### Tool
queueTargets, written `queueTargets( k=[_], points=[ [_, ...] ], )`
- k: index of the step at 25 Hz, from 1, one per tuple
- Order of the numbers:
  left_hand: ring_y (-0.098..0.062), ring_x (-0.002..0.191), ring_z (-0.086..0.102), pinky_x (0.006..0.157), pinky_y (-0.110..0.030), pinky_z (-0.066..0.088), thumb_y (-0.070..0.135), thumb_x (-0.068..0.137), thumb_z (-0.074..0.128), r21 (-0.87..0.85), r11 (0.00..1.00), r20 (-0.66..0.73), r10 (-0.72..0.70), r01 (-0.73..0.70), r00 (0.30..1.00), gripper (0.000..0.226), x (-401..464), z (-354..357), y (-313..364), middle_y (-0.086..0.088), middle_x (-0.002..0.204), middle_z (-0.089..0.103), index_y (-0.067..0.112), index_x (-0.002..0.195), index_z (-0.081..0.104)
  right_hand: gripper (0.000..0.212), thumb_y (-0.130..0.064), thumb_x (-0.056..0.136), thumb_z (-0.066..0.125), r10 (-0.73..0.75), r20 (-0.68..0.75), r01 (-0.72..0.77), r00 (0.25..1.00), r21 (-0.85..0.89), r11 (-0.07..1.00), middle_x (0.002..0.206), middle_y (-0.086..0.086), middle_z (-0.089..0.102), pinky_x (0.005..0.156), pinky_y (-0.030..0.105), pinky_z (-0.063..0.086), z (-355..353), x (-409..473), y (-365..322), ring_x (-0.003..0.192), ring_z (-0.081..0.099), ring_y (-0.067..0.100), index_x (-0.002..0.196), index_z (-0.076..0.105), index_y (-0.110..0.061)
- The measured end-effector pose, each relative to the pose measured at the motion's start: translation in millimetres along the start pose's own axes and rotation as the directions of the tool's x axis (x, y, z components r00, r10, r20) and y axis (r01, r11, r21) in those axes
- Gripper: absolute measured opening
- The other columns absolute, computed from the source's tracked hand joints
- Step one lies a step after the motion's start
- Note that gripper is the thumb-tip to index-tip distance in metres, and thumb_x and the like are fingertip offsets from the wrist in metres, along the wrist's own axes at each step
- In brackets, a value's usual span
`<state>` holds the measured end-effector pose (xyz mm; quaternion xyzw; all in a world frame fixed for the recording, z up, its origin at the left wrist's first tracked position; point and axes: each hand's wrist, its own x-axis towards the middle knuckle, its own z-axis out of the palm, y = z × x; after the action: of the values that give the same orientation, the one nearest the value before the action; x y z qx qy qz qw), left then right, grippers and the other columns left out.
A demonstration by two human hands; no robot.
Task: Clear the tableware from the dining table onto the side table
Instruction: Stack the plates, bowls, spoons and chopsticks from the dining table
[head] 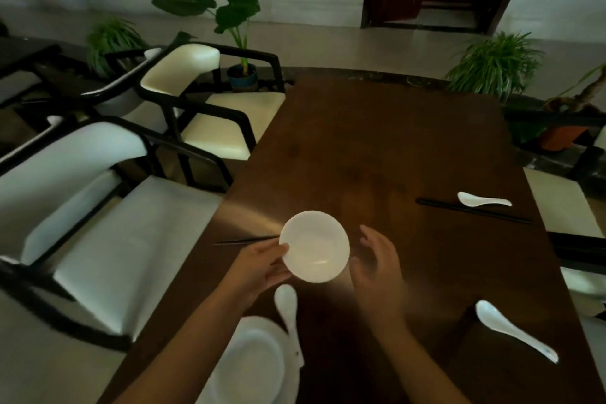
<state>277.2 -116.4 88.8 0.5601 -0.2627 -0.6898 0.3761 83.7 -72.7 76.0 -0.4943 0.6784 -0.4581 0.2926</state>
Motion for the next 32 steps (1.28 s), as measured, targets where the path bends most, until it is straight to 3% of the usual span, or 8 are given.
queueTargets(
  k=[2, 4, 10, 13, 17, 21, 26, 32],
  points=[
    [-0.023, 0.082, 0.071, 0.061, -0.030, 0.058, 0.009, 0.087, 0.058, -0.038, 0.999, -0.043, -0.001, 0.000, 0.999, 0.020, -24.2, -38.8, -13.3, -0.012, 0.094, 0.072, 0.008, 0.106, 0.065, 0.039, -0.020, 0.085, 0.064, 0.283, 0.146, -0.307, 0.948, 0.178, 0.935, 0.112, -0.010, 0.054, 0.068, 0.017, 0.052, 23.0, -27.5, -17.8, 0.092, 0.056, 0.003, 0.122, 0.053, -0.025],
    [-0.023, 0.079, 0.071, 0.058, -0.030, 0.058, 0.007, 0.088, 0.057, -0.084, 0.996, -0.080, -0.015, 0.008, 0.997, 0.017, -48.5, -73.4, -26.9, -0.013, 0.091, 0.072, 0.007, 0.102, 0.066, 0.022, -0.013, 0.086, 0.062, 0.338, 0.259, -0.401, 0.905, 0.247, 0.882, 0.100, -0.001, 0.065, 0.051, 0.011, 0.050, 44.5, -53.8, -27.4, 0.078, 0.062, 0.003, 0.106, 0.061, -0.022],
    [-0.018, 0.087, 0.066, 0.058, -0.025, 0.058, 0.010, 0.088, 0.059, 0.129, 0.992, -0.107, 0.011, 0.003, 0.994, 0.019, -100.6, -127.8, -62.3, -0.003, 0.096, 0.069, 0.015, 0.105, 0.066, 0.025, -0.005, 0.080, 0.068, 0.369, 0.252, -0.404, 0.895, 0.099, 0.909, 0.090, 0.006, 0.069, 0.068, 0.030, 0.060, 74.9, -119.2, -27.0, 0.083, 0.067, 0.019, 0.103, 0.067, -0.014],
    [-0.015, 0.087, 0.062, 0.059, -0.017, 0.056, 0.008, 0.084, 0.064, 0.449, 0.885, -0.109, 0.193, -0.125, 0.975, 0.030, -110.6, -134.9, -76.5, 0.002, 0.094, 0.066, 0.011, 0.113, 0.065, 0.022, -0.006, 0.079, 0.068, 0.352, 0.212, -0.361, 0.912, 0.008, 0.932, 0.087, 0.005, 0.070, 0.073, 0.034, 0.060, 76.9, -139.8, -21.2, 0.081, 0.067, 0.017, 0.100, 0.067, -0.014],
    [-0.011, 0.080, 0.063, 0.056, -0.009, 0.052, 0.008, 0.082, 0.066, 0.621, 0.736, -0.022, 0.361, -0.270, 0.932, 0.034, -111.8, -138.2, -83.2, 0.000, 0.090, 0.066, 0.013, 0.115, 0.064, 0.023, -0.005, 0.081, 0.067, 0.388, 0.152, -0.392, 0.909, -0.006, 0.920, 0.089, 0.005, 0.070, 0.072, 0.031, 0.060, 77.5, -153.5, -14.0, 0.079, 0.067, 0.016, 0.102, 0.068, -0.012],
    [-0.008, 0.069, 0.062, 0.053, -0.005, 0.046, 0.008, 0.086, 0.061, 0.724, 0.639, -0.005, 0.383, -0.261, 0.924, 0.030, -109.3, -136.2, -91.6, -0.005, 0.086, 0.067, 0.010, 0.116, 0.064, 0.020, -0.006, 0.081, 0.067, 0.438, 0.130, -0.437, 0.889, -0.037, 0.899, 0.093, 0.007, 0.070, 0.077, 0.036, 0.059, 78.4, -161.2, -4.0, 0.081, 0.067, 0.019, 0.101, 0.067, -0.011],
    [-0.008, 0.061, 0.061, 0.068, -0.017, 0.049, 0.016, 0.086, 0.062, 0.826, 0.522, 0.000, 0.380, -0.214, 0.925, 0.029, -104.6, -136.4, -99.4, -0.004, 0.077, 0.065, 0.010, 0.114, 0.064, 0.015, -0.007, 0.081, 0.067, 0.463, 0.102, -0.454, 0.880, -0.101, 0.885, 0.095, 0.008, 0.069, 0.075, 0.032, 0.059, 81.8, -165.4, 4.0, 0.079, 0.064, 0.018, 0.095, 0.069, -0.010],
    [-0.017, 0.084, 0.060, 0.080, -0.025, 0.049, 0.020, 0.084, 0.065, 0.845, 0.507, -0.026, 0.359, -0.171, 0.933, 0.040, -97.4, -135.7, -105.4, -0.010, 0.098, 0.066, 0.011, 0.123, 0.059, 0.020, -0.011, 0.082, 0.065, 0.440, 0.080, -0.422, 0.895, -0.171, 0.890, 0.102, 0.008, 0.068, 0.080, 0.032, 0.053, 84.9, -161.7, 9.7, 0.083, 0.061, 0.018, 0.101, 0.068, -0.013]
  ],
)
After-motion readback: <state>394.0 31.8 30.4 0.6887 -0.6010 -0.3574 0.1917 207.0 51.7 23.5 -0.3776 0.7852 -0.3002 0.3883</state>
